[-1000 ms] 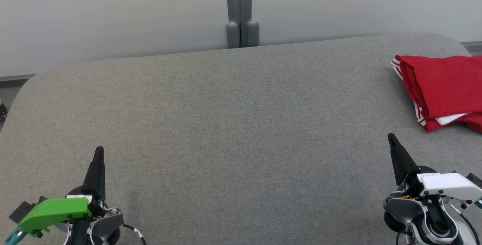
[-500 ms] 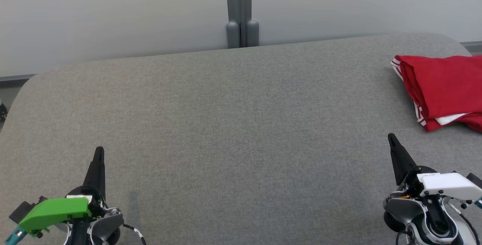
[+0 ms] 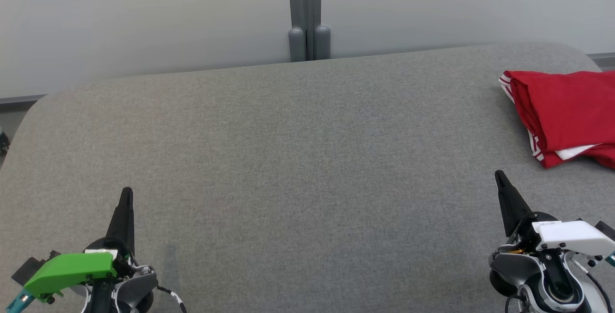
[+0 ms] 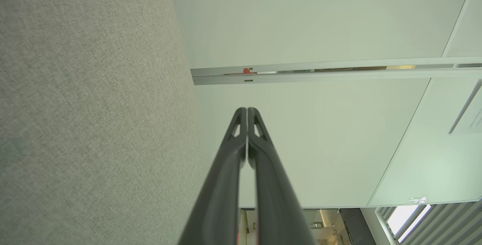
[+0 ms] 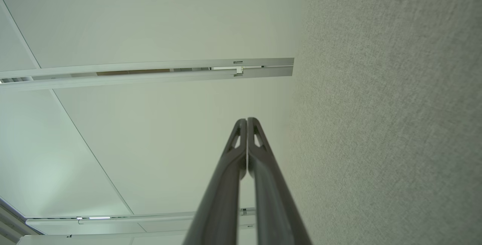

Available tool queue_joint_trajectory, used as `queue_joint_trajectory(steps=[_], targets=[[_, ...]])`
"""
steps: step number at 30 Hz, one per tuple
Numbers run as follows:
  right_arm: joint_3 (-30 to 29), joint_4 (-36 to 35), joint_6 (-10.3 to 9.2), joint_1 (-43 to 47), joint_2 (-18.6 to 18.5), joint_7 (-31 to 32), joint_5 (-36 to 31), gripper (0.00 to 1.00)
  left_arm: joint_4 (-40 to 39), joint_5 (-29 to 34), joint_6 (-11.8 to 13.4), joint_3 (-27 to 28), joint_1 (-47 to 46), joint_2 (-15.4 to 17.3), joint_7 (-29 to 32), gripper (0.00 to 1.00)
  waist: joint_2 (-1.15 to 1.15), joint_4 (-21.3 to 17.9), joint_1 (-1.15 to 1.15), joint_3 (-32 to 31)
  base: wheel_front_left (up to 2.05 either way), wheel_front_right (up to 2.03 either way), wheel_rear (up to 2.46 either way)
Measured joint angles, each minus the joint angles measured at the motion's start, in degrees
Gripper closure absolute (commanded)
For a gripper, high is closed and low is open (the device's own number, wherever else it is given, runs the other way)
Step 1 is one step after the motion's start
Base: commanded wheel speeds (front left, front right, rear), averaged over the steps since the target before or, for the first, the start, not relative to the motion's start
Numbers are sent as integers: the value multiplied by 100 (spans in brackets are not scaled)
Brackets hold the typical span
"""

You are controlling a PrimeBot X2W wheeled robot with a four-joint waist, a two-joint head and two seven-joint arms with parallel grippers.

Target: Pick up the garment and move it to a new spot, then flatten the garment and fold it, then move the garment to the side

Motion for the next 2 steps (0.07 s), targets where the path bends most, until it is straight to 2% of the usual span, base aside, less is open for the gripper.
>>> queue_joint_trajectory(steps=[2], targets=[[0, 0, 0, 0, 0, 0, 0, 100, 0, 0, 0, 0, 0, 0, 0, 100, 0, 0, 0, 0, 0, 0, 0]])
